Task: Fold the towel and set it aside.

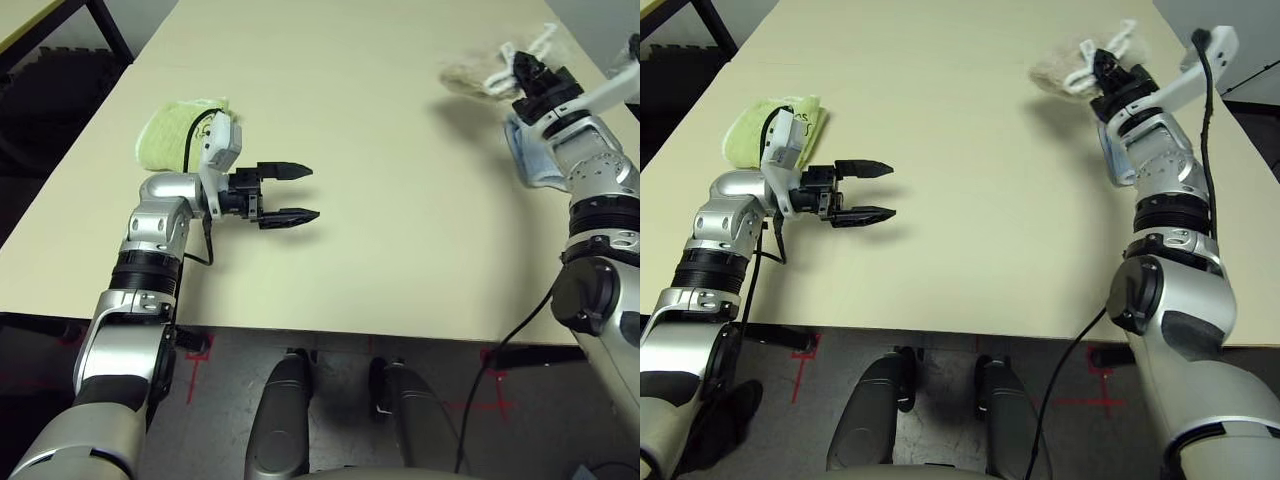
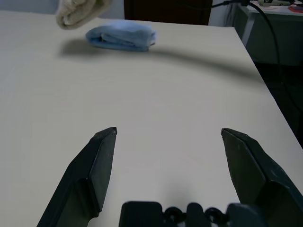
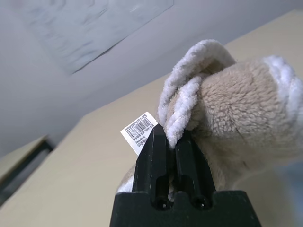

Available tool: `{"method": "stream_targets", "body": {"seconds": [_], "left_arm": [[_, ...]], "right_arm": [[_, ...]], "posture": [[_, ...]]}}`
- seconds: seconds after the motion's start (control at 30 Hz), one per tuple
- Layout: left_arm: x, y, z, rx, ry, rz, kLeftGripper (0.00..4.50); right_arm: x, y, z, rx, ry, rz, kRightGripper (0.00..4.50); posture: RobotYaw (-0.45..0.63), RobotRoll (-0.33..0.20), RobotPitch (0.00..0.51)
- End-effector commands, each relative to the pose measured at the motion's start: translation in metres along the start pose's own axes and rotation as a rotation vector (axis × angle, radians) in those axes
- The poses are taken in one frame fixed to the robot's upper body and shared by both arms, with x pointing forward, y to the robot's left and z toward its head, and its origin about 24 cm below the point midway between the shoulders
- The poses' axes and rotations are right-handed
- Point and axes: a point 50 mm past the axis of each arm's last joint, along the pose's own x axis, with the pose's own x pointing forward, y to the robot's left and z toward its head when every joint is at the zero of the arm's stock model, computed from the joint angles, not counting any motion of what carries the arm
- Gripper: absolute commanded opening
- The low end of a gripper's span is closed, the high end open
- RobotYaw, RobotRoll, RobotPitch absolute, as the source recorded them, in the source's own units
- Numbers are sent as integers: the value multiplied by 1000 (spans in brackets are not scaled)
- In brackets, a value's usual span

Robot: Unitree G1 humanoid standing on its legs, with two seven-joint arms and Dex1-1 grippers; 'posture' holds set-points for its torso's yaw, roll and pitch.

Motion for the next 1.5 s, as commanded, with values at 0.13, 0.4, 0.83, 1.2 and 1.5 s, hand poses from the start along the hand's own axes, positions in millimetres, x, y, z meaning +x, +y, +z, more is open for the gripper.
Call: {"method": "stream_targets", "body": {"seconds": [0.13, 0.4, 0.83, 1.2, 1.5], "left_arm": [[2, 0, 0, 17, 15, -28, 4500], [-3, -2, 2, 15, 30, -30, 4500], [-8, 2, 15, 14, -69, 112, 4500], [-15, -8, 15, -11, -27, 110, 4500], [-17, -9, 13, -20, -6, 108, 4500]], "right_arm": [[-10, -23, 0, -11, -20, -112, 20], [-18, -39, 6, 3, -25, -164, 20], [-9, -26, 12, 71, -57, -55, 20], [-26, -49, -2, 85, -34, -168, 20], [-40, -64, 5, 123, -91, -178, 20]], "posture": [[86, 0, 189], [100, 0, 188], [111, 0, 246], [162, 0, 281], [142, 0, 256]]}}
